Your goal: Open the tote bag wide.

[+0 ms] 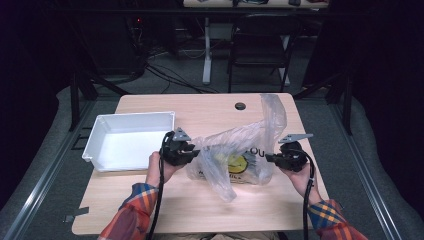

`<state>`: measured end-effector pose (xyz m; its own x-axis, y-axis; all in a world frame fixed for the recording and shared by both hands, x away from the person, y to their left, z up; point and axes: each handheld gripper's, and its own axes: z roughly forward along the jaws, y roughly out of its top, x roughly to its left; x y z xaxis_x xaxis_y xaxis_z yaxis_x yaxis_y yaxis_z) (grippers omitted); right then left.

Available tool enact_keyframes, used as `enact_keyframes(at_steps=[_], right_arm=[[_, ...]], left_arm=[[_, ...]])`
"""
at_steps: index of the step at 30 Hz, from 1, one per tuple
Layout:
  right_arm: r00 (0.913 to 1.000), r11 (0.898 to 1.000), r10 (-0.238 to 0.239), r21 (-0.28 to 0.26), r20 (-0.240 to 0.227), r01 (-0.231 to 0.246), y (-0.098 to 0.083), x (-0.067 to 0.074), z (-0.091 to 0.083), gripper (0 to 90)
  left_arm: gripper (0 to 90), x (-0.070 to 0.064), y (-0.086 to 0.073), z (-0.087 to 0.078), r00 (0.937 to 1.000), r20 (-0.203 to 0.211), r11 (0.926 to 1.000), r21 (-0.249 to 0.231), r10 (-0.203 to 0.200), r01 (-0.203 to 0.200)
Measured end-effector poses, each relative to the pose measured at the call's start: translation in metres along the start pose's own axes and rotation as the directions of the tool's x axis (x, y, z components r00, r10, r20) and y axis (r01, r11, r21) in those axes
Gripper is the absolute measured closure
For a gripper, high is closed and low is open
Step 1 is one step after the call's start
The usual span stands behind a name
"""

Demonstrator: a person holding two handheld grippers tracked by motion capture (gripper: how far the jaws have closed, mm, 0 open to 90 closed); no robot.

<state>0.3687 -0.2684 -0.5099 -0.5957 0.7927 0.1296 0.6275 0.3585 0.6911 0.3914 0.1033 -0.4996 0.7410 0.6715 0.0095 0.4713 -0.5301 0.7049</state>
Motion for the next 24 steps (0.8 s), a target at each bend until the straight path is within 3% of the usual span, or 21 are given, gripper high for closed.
enact_keyframes(at_steps=[2,4,8,9,13,15,16,17,24], right_arm=[[1.0000,1.000,-0.005,-0.001,0.001,0.005,-0.001,0.000,0.001,90.0],[1.0000,1.000,-0.003,0.015,0.002,0.003,-0.002,0.001,0.000,90.0],[1.0000,0.999,-0.008,0.044,-0.003,0.008,-0.007,0.002,0.002,90.0],[0.9994,0.997,-0.032,0.074,0.011,0.031,-0.007,0.001,0.002,90.0],[0.9996,0.994,-0.023,0.103,0.019,0.021,-0.013,0.005,0.010,90.0],[0.9995,0.991,-0.031,0.131,-0.002,0.031,-0.013,0.004,0.009,90.0],[0.9994,0.993,-0.033,0.113,0.010,0.031,-0.014,0.004,0.011,90.0],[0.9997,0.992,-0.014,0.125,-0.022,0.016,-0.014,0.003,0.009,90.0],[0.9984,0.988,-0.046,0.143,-0.031,0.051,-0.015,0.003,0.012,90.0]], left_arm=[[85.9,0.002,0.000,0.005,0.9998,-0.004,0.9998,-0.002,-0.019,0.019],[89.1,0.005,-0.001,0.006,0.9989,-0.026,0.9992,-0.011,-0.038,0.038],[89.8,0.014,-0.002,0.005,0.9934,-0.056,0.9948,-0.025,-0.100,0.099],[89.8,0.016,-0.003,0.006,0.9912,-0.069,0.9933,-0.028,-0.114,0.112],[89.8,0.025,-0.004,0.011,0.9810,-0.112,0.9873,-0.004,-0.158,0.159],[89.8,0.025,-0.004,0.013,0.9781,-0.129,0.9863,0.001,-0.164,0.165],[89.8,0.026,-0.004,0.014,0.9780,-0.130,0.9860,0.012,-0.163,0.166],[89.8,0.027,-0.004,0.016,0.9767,-0.137,0.9855,0.017,-0.165,0.169],[89.8,0.023,-0.003,0.030,0.9710,-0.185,0.9833,0.072,-0.152,0.168]])
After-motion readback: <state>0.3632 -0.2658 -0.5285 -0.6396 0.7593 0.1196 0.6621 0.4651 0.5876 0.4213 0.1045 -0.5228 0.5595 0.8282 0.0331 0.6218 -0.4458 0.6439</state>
